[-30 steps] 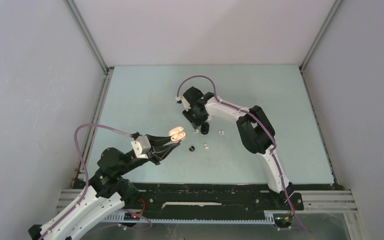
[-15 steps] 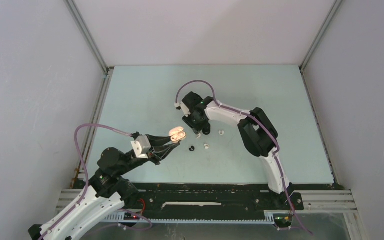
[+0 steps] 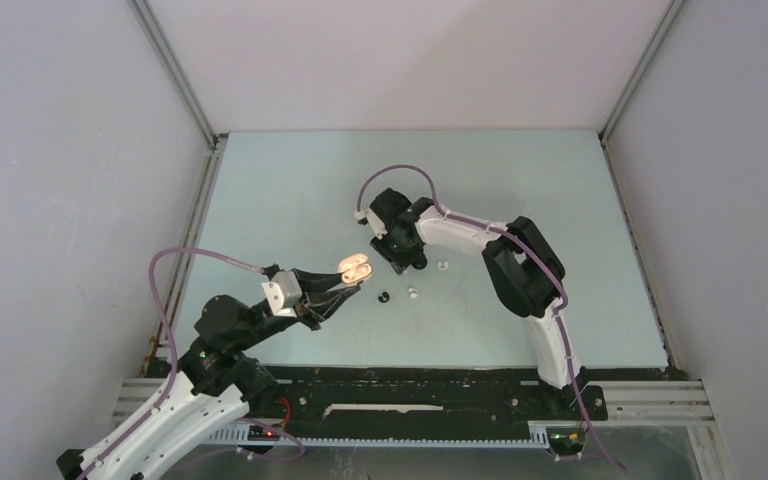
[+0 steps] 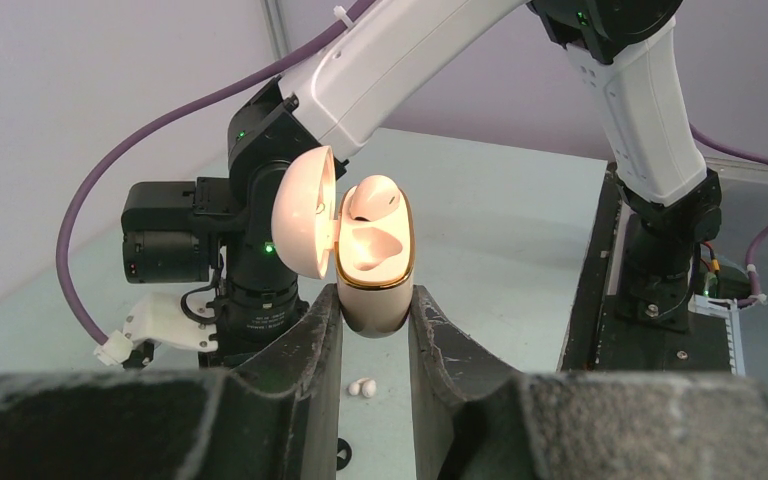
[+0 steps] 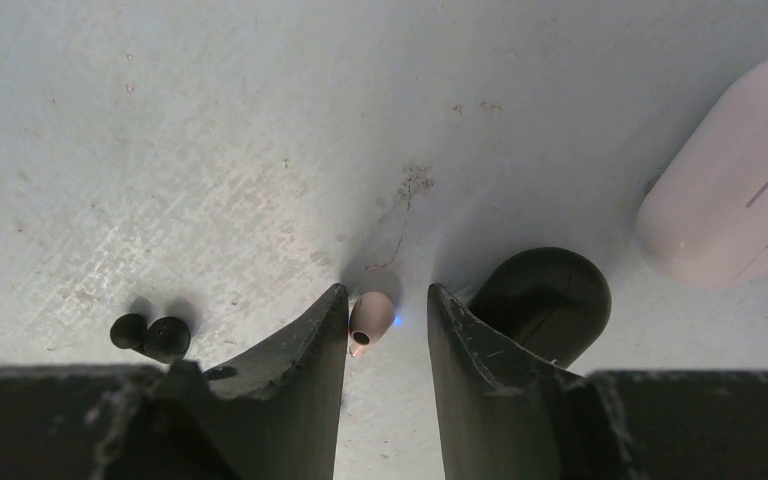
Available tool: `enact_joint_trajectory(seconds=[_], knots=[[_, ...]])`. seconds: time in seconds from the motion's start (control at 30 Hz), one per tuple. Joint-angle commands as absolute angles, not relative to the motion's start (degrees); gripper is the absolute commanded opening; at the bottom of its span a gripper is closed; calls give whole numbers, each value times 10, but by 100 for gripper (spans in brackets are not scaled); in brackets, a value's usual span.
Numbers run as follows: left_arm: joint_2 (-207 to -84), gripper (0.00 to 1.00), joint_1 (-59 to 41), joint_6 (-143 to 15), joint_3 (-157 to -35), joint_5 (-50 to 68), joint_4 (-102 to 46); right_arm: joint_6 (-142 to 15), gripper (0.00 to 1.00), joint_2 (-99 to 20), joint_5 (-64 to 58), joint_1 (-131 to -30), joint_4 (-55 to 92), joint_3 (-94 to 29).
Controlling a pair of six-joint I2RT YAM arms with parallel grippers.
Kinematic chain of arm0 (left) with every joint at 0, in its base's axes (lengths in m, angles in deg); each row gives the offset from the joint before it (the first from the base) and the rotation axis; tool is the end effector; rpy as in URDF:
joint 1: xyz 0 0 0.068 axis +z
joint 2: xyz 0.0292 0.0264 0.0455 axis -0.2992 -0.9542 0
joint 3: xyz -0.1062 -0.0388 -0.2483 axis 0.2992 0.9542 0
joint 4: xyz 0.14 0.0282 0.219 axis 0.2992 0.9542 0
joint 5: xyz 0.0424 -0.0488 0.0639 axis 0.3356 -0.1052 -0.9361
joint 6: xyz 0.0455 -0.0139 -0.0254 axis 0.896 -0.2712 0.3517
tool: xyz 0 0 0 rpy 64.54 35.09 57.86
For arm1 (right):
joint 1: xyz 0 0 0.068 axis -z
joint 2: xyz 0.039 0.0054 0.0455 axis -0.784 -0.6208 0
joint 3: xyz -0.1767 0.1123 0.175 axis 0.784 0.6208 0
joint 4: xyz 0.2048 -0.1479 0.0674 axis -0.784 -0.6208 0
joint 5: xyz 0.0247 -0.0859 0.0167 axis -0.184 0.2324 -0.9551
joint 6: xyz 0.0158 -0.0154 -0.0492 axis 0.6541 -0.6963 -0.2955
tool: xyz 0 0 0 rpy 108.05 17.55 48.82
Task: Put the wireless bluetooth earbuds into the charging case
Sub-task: Pick up the earbud from the center of the board.
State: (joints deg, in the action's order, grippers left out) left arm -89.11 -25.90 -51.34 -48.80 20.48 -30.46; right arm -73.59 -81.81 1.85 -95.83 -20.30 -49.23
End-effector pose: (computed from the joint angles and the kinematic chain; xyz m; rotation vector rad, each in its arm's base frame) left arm 0.0740 -0.0863 0.3054 0.8128 1.1994 -0.8503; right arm 0.3167 0.3102 0.1570 -1.1509 2.5784 0.2365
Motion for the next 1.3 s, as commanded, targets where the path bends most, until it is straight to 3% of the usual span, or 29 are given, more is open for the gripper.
enact_joint_trajectory(seconds=[0.0,0.27,0.47,0.87,1.0,1.27], knots=[[-894,0,-255,-519,-498,214,-315,-730,38,-791,16,-959,-204,-480],[-894,0,-255,-519,-498,215,-315,-726,33,-796,10,-961,-204,-478],[-896,0,-255,-519,-498,215,-315,-722,21,-795,4,-961,-205,-477],[-898,0,-255,-519,-499,215,-314,-711,25,-796,8,-963,-207,-469],[-897,0,-255,-519,-499,215,-313,-710,0,-789,4,-963,-205,-464],[-898,0,-255,-518,-498,209,-314,-714,0,-669,-47,-923,-196,-451]])
